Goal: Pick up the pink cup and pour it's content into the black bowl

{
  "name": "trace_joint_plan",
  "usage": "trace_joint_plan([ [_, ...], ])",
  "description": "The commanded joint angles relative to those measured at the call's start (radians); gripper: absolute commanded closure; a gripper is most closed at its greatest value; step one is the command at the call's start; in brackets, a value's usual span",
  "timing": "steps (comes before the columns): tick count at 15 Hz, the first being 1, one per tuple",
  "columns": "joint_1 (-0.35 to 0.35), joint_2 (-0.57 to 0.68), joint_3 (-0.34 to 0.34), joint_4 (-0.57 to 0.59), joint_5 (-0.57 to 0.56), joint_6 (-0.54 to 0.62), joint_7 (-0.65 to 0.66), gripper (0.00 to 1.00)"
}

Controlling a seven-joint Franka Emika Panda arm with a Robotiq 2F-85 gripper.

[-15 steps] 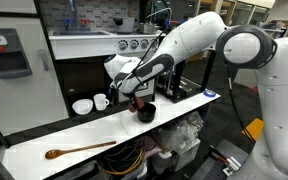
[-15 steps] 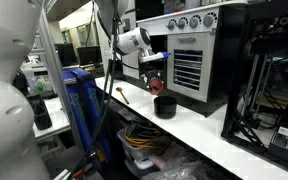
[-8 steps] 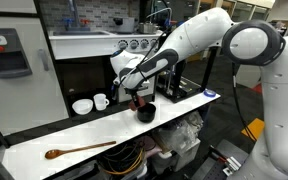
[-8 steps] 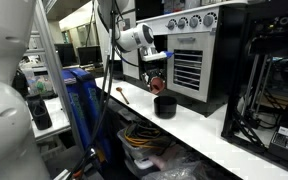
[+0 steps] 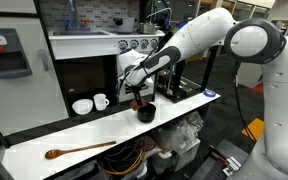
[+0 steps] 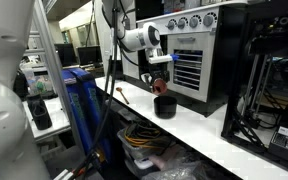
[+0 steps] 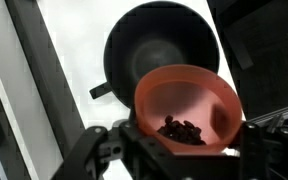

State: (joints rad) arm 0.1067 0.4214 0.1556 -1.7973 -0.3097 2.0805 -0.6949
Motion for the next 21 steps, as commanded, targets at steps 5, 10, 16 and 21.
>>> trace_joint_plan([
  [5, -0.045, -0.042, 0.016, -0.072, 0.103, 0.116, -0.085, 0.52],
  [10, -0.062, -0.049, 0.017, -0.090, 0.156, 0.169, -0.127, 0.52],
  [16, -0.081, -0.080, 0.017, -0.126, 0.234, 0.214, -0.194, 0.52],
  [21, -0.058, -0.059, 0.001, -0.092, 0.210, 0.179, -0.159, 0.27],
])
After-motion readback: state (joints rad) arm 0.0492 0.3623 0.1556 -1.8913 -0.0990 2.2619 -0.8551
